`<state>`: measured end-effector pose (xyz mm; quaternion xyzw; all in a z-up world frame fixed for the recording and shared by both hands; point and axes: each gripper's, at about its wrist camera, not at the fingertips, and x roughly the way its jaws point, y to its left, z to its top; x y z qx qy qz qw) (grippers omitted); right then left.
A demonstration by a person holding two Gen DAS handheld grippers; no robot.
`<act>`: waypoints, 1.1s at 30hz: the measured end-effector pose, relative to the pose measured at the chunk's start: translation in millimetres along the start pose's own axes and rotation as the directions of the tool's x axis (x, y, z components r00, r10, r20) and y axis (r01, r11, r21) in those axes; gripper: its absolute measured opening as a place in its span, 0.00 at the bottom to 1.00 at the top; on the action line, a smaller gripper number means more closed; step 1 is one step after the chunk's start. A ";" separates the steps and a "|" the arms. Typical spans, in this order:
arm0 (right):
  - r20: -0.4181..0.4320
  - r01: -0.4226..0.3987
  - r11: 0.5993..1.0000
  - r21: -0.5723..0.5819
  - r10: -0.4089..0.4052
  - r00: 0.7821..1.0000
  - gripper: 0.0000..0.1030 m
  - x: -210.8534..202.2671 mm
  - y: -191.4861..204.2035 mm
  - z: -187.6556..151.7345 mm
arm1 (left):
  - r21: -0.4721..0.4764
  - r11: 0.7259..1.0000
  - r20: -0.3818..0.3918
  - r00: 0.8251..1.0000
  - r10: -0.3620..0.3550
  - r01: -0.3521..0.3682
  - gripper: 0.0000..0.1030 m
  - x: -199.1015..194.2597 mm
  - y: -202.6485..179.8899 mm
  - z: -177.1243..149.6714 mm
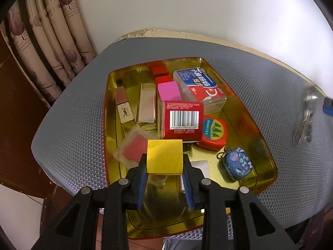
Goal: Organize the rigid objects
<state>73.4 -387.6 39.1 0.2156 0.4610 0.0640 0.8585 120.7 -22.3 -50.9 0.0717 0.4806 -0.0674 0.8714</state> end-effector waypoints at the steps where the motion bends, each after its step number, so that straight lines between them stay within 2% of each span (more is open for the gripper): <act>1: 0.008 -0.018 1.000 -0.021 0.018 1.000 0.30 -1.7 14.3 3.2 | -0.001 1.000 0.000 1.000 0.000 0.000 0.30 0.3 0.8 0.2; 4: 0.022 -0.038 0.996 -0.080 0.039 0.999 0.30 -6.9 40.9 10.0 | -0.018 1.000 0.005 1.000 0.012 -0.012 0.30 1.4 4.5 0.2; 7: 0.039 0.008 0.993 -0.121 -0.003 0.999 0.32 -9.1 49.8 15.6 | -0.028 1.000 0.000 1.000 -0.005 0.005 0.30 0.9 7.2 -1.0; 9: -0.012 0.037 0.990 -0.135 -0.039 0.999 0.43 3.0 44.0 14.4 | -0.024 1.000 0.000 1.000 -0.002 0.002 0.30 1.5 6.3 -1.3; 10: -0.042 0.071 0.987 -0.141 -0.078 0.996 0.54 10.1 37.7 10.9 | -0.024 1.000 -0.004 1.000 -0.005 0.005 0.30 2.2 5.5 -1.4; 11: -0.048 0.118 0.981 -0.152 -0.127 0.991 0.59 14.3 29.7 5.6 | -0.026 1.000 -0.008 1.000 -0.010 0.010 0.30 2.9 5.2 -1.6; 12: -0.063 0.154 0.972 -0.179 -0.168 0.984 0.59 25.3 26.5 2.5 | -0.028 1.000 -0.012 1.000 -0.013 0.013 0.30 4.0 5.1 -2.0; 14: -0.104 0.198 0.959 -0.202 -0.222 0.970 0.58 47.5 20.2 0.1 | -0.028 1.000 -0.015 1.000 -0.014 0.013 0.30 4.9 5.3 -2.6; 18: -0.165 0.225 0.949 -0.222 -0.264 0.950 0.58 91.6 13.2 1.4 | -0.041 0.999 -0.024 0.999 -0.026 0.025 0.30 5.0 7.5 -1.9; 19: -0.175 0.229 0.944 -0.236 -0.273 0.946 0.55 100.3 12.2 1.9 | -0.052 0.998 -0.027 0.999 -0.037 0.036 0.30 4.3 9.2 -1.4; 20: -0.183 0.247 0.933 -0.263 -0.300 0.936 0.42 111.1 12.1 1.4 | -0.064 0.997 -0.028 0.998 -0.052 0.050 0.31 2.7 10.9 -0.8; 21: -0.184 0.276 0.918 -0.284 -0.334 0.924 0.35 121.3 12.9 0.8 | -0.071 0.996 -0.030 0.998 -0.063 0.061 0.33 1.3 12.3 0.4; 22: -0.161 0.288 0.909 -0.301 -0.346 0.924 0.34 124.3 13.8 1.6 | -0.077 0.995 -0.029 0.997 -0.073 0.070 0.33 -0.5 13.9 1.6; 27: -0.145 0.244 0.921 -0.303 -0.298 0.944 0.32 119.4 13.2 1.1 | -0.117 0.984 0.034 0.991 -0.133 0.136 0.41 -18.1 27.0 5.7; 30: -0.145 0.184 0.959 -0.216 -0.218 0.965 0.32 104.0 4.9 5.3 | -0.151 0.979 0.066 0.990 -0.126 0.135 0.49 -22.3 37.0 7.2; 33: -0.136 0.124 0.981 -0.146 -0.144 0.980 0.32 89.0 5.6 12.1 | -0.177 0.977 0.054 0.992 -0.115 0.122 0.49 -18.6 43.5 7.2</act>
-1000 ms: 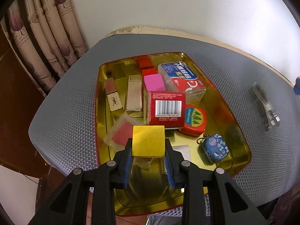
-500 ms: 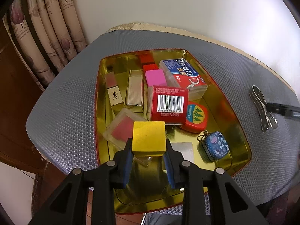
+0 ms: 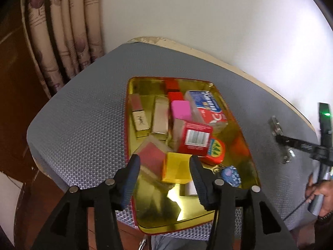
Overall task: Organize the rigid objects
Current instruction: 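Carry the silver clip into the tin and open the right tool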
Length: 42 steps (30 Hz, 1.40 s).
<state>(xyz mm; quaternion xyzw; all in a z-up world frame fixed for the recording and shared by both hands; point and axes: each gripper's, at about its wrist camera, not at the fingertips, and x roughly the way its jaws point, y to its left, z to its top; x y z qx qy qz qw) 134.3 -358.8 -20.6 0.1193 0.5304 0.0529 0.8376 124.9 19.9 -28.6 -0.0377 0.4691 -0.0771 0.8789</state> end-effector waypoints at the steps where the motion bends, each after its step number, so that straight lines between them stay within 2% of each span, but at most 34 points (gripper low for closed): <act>1: 0.008 -0.033 0.999 0.021 0.033 0.999 0.32 -5.7 -0.5 0.8 | -0.005 1.000 -0.010 1.000 0.004 -0.004 0.49 1.6 1.9 0.0; 4: 0.028 -0.110 0.993 0.048 0.108 0.994 0.32 -23.6 5.0 2.8 | -0.021 1.000 -0.017 1.000 -0.015 0.015 0.49 0.2 5.9 -0.9; 6: 0.030 -0.174 0.983 0.052 0.173 0.984 0.32 -35.0 21.9 4.5 | -0.024 1.000 -0.009 1.000 -0.019 0.018 0.49 -5.6 6.6 -2.9; 8: 0.031 -0.229 0.973 0.037 0.228 0.973 0.33 -44.1 43.4 6.8 | -0.004 1.000 0.014 1.000 0.018 -0.018 0.49 -12.1 5.3 -5.4; 9: 0.028 -0.257 0.966 0.025 0.256 0.966 0.33 -45.8 56.0 9.8 | 0.003 1.000 0.030 0.999 0.028 -0.028 0.49 -16.7 6.1 -6.3; 12: 0.000 -0.306 0.949 -0.071 0.307 0.952 0.33 -49.0 104.7 9.6 | -0.030 0.999 0.074 0.997 -0.019 0.021 0.49 -32.6 17.9 -7.7; 13: -0.011 -0.312 0.945 -0.096 0.313 0.950 0.33 -48.2 117.2 7.7 | -0.049 0.999 0.085 0.996 -0.013 0.017 0.49 -36.1 22.9 -7.7; 16: -0.051 -0.297 0.939 -0.176 0.292 0.955 0.33 -31.5 154.9 3.5 | -0.087 0.996 0.101 0.994 0.042 -0.034 0.49 -39.8 35.7 -7.5; 18: -0.079 -0.299 0.933 -0.197 0.289 0.954 0.33 -17.5 173.8 -3.5 | -0.106 0.992 0.082 0.994 0.071 -0.062 0.49 -36.3 44.3 -7.7; 21: -0.092 -0.262 0.940 -0.220 0.247 0.965 0.33 1.3 190.6 -13.6 | -0.137 0.989 0.057 0.997 0.060 -0.052 0.49 -30.0 53.4 -9.3; 24: -0.106 -0.252 0.947 -0.198 0.235 0.966 0.33 14.7 191.1 -21.0 | -0.152 0.988 0.042 0.998 0.048 -0.041 0.49 -24.0 58.3 -10.3; 27: -0.119 -0.240 0.953 -0.184 0.221 0.968 0.33 24.6 192.4 -25.4 | -0.141 0.988 0.041 0.997 0.065 -0.058 0.49 -20.8 58.8 -10.9; 34: -0.119 -0.174 0.958 -0.227 0.150 0.982 0.34 34.9 201.5 -32.8 | -0.130 0.988 0.046 0.995 0.086 -0.080 0.49 -18.8 57.4 -10.4; 38: -0.045 -0.123 0.966 -0.226 0.115 0.992 0.43 23.9 195.5 -27.9 | -0.149 0.986 0.036 0.996 0.080 -0.074 0.49 -18.4 61.0 -10.6; 40: 0.018 -0.132 0.964 -0.232 0.140 0.990 0.43 8.5 194.1 -22.6 | -0.161 0.984 0.038 0.996 0.081 -0.074 0.49 -19.0 63.3 -10.9; 42: 0.027 -0.223 0.941 -0.255 0.238 0.971 0.43 -3.3 198.1 -18.6 | -0.168 0.983 0.038 0.996 0.086 -0.079 0.49 -19.1 64.5 -10.8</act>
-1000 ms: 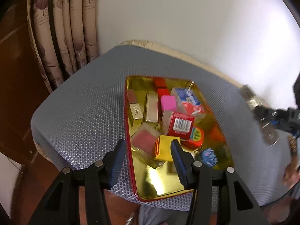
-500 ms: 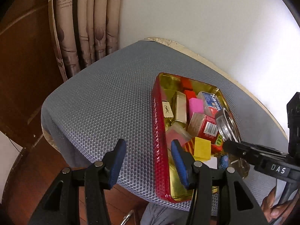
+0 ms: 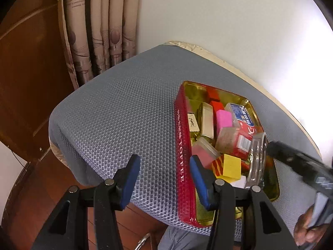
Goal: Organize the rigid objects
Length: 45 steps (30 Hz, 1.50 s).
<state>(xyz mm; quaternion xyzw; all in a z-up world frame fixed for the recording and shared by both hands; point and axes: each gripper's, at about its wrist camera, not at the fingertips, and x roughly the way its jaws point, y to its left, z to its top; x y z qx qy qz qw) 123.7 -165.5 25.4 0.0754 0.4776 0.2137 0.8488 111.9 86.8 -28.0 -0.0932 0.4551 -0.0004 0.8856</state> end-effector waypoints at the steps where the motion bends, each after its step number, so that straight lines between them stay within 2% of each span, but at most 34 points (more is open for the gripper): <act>1: -0.015 -0.058 0.998 -0.007 0.058 0.998 0.43 0.7 4.4 2.5 | -0.001 1.000 0.001 1.000 0.003 -0.003 0.49 0.2 0.2 0.1; 4: -0.077 -0.210 0.977 0.039 0.213 0.974 0.43 16.0 9.0 2.3 | 0.008 1.000 0.009 1.000 0.025 -0.025 0.49 0.0 -0.8 0.8; 7: -0.105 -0.247 0.967 0.068 0.253 0.962 0.43 35.8 10.8 2.7 | 0.009 0.998 0.033 0.998 0.057 -0.058 0.49 -3.0 -0.2 1.7; 12: -0.118 -0.344 0.923 0.173 0.366 0.923 0.43 56.9 4.7 8.3 | -0.020 0.997 0.029 0.997 0.070 -0.070 0.49 -2.3 7.3 2.9; 13: -0.128 -0.364 0.911 0.196 0.391 0.911 0.45 60.4 4.1 8.9 | -0.032 0.997 0.017 0.998 0.068 -0.068 0.49 -0.3 9.9 3.2; 15: -0.169 -0.426 0.861 0.277 0.481 0.861 0.48 66.1 1.8 4.8 | -0.050 0.997 0.005 0.998 0.062 -0.061 0.49 1.1 13.6 3.4; 16: -0.179 -0.422 0.857 0.295 0.484 0.857 0.49 63.2 1.3 0.4 | -0.062 0.996 0.003 0.998 0.057 -0.057 0.49 1.0 16.1 3.5; 18: -0.173 -0.413 0.870 0.269 0.466 0.868 0.52 47.1 3.3 -8.4 | -0.074 0.996 0.005 0.999 0.047 -0.046 0.49 -0.3 18.0 3.1; 20: -0.136 -0.385 0.892 0.236 0.423 0.896 0.55 26.5 1.4 -15.0 | -0.069 0.997 0.015 0.999 0.029 -0.028 0.49 -2.6 15.2 2.1; 21: -0.106 -0.346 0.916 0.202 0.372 0.922 0.56 13.7 0.6 -17.7 | -0.058 0.998 0.022 0.999 0.027 -0.026 0.49 -4.1 11.3 1.3; 22: -0.058 -0.255 0.958 0.129 0.264 0.963 0.60 -3.9 3.2 -21.6 | -0.037 0.999 0.033 0.999 0.028 -0.027 0.49 -7.0 5.1 -0.3; 23: -0.022 -0.168 0.983 0.070 0.170 0.985 0.63 -14.2 6.6 -23.6 | -0.022 0.999 0.040 0.999 0.026 -0.025 0.49 -8.8 0.6 -0.9; 24: 0.027 -0.046 0.999 -0.001 0.046 0.999 0.65 -25.4 12.9 -27.3 | -0.003 1.000 0.051 0.998 0.021 -0.021 0.49 -11.8 -5.5 -1.9; 25: 0.076 0.082 0.995 -0.061 -0.078 0.994 0.72 -33.8 20.4 -31.5 | 0.019 1.000 0.069 0.998 0.016 -0.017 0.49 -16.3 -12.6 -4.1; 27: 0.171 0.283 0.950 -0.134 -0.259 0.951 0.82 -45.8 34.4 -43.0 | 0.050 0.998 0.112 0.993 0.039 -0.045 0.49 -26.4 -25.3 -9.0; 29: 0.225 0.341 0.930 -0.135 -0.307 0.925 0.92 -54.3 42.9 -50.7 | 0.075 0.991 0.174 0.980 0.095 -0.110 0.49 -38.9 -37.8 -15.9; 31: 0.261 0.361 0.926 -0.106 -0.325 0.909 0.94 -62.3 44.9 -59.2 | 0.103 0.982 0.234 0.964 0.130 -0.158 0.49 -51.2 -47.7 -22.7; 33: 0.292 0.378 0.923 -0.075 -0.342 0.893 0.95 -70.4 46.2 -66.8 | 0.121 0.980 0.265 0.957 0.121 -0.157 0.50 -60.2 -53.0 -28.6; 36: 0.328 0.394 0.919 -0.021 -0.366 0.871 0.96 -78.1 48.7 -77.2 | 0.116 0.986 0.275 0.958 0.081 -0.117 0.50 -69.1 -52.3 -37.2; 39: 0.385 0.391 0.921 0.008 -0.363 0.848 0.97 -91.2 50.0 -84.1 | 0.110 0.987 0.282 0.956 0.086 -0.121 0.50 -72.5 -50.6 -42.0; 42: 0.420 0.385 0.923 0.017 -0.356 0.835 0.99 -101.5 56.7 -85.6 | 0.102 0.989 0.280 0.957 0.078 -0.111 0.50 -74.5 -49.5 -43.6; 45: 0.441 0.423 0.906 0.002 -0.381 0.813 0.99 -105.5 66.5 -86.9 | 0.106 0.989 0.281 0.957 0.070 -0.103 0.50 -76.8 -50.8 -46.3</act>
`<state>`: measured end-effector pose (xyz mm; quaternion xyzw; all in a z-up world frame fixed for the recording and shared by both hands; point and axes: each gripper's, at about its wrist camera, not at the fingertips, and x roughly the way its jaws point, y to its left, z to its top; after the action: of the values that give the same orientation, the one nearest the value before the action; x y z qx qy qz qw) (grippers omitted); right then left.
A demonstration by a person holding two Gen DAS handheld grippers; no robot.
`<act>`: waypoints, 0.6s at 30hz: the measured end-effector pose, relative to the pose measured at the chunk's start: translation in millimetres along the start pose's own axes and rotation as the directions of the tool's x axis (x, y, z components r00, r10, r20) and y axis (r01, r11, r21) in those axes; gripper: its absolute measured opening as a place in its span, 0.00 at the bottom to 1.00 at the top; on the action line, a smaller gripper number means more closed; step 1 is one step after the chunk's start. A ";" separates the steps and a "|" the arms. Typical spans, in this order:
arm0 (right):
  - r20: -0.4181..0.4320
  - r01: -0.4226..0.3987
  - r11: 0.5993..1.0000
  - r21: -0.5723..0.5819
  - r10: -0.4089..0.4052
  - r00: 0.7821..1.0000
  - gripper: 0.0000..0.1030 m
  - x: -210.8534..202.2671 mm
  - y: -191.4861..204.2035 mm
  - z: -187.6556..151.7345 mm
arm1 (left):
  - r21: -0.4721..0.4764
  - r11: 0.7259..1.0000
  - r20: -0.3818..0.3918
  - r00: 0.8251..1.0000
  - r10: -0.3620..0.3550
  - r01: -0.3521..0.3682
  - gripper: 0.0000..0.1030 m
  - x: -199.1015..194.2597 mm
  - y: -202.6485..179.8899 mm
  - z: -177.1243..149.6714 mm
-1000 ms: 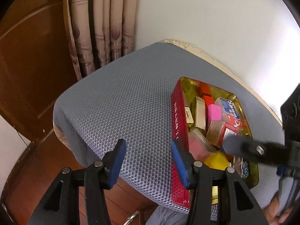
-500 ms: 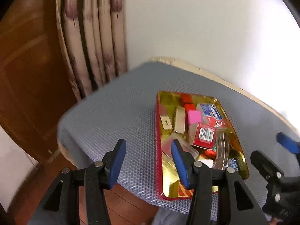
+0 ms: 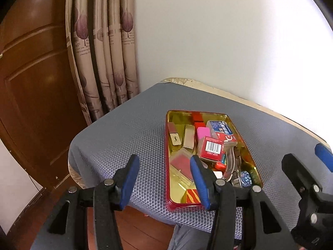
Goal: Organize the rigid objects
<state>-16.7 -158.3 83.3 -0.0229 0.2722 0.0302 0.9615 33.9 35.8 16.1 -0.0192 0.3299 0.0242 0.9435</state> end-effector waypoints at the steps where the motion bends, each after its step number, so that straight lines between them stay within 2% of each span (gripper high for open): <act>1: 0.009 0.011 1.000 -0.006 -0.011 1.000 0.99 -3.2 2.2 0.7 | 0.000 1.000 0.005 1.000 -0.003 0.003 0.50 -1.6 -0.8 -0.7; 6: 0.060 0.063 0.998 -0.011 -0.063 0.996 0.99 -13.7 6.0 1.3 | 0.008 1.000 0.012 1.000 -0.010 0.010 0.50 -4.1 -1.9 -3.3; 12: 0.070 0.069 0.998 0.010 -0.069 0.995 0.99 -17.8 1.3 -0.4 | 0.003 1.000 0.016 1.000 -0.026 0.026 0.50 -2.7 -2.0 -4.8; 18: 0.070 0.082 0.997 -0.003 -0.082 0.994 0.99 -18.4 2.4 -3.7 | 0.017 1.000 0.085 0.996 -0.023 0.022 0.50 -9.9 -4.8 -6.7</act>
<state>-34.4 -156.9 89.7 -0.0357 0.2371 -0.0078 0.9708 22.2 30.2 17.1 -0.0140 0.2894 0.0117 0.9570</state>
